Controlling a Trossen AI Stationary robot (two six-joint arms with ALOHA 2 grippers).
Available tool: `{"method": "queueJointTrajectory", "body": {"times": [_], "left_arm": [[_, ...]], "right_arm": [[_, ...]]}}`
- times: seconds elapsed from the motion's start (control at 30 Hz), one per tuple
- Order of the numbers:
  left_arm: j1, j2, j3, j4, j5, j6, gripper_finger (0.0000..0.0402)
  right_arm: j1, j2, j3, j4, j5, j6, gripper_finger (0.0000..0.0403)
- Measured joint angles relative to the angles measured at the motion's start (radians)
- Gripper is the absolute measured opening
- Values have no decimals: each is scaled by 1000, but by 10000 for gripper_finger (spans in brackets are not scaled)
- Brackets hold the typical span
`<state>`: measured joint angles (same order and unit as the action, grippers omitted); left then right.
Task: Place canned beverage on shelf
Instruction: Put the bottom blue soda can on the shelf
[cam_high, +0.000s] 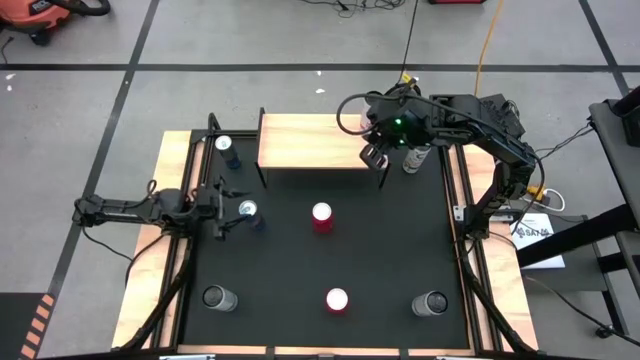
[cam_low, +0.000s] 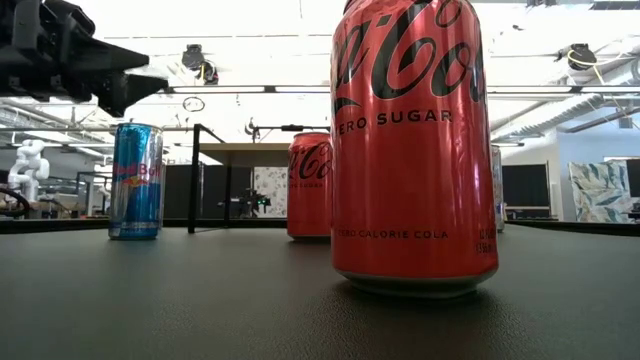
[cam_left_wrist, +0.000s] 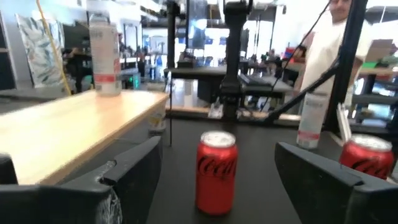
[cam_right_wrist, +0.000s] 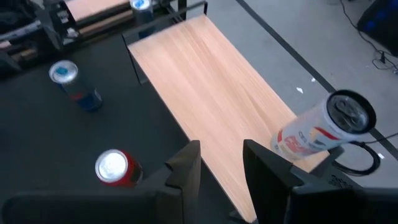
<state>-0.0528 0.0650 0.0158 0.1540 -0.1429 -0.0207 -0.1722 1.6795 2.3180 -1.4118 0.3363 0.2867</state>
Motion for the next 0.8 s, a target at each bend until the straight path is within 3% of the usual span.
{"method": "queueJointTrajectory", "body": {"times": [0.8], "left_arm": [[0, -2, 0, -7, 12, -76, 316]], "right_arm": [[0, 0, 0, 129, 0, 0, 107]]}}
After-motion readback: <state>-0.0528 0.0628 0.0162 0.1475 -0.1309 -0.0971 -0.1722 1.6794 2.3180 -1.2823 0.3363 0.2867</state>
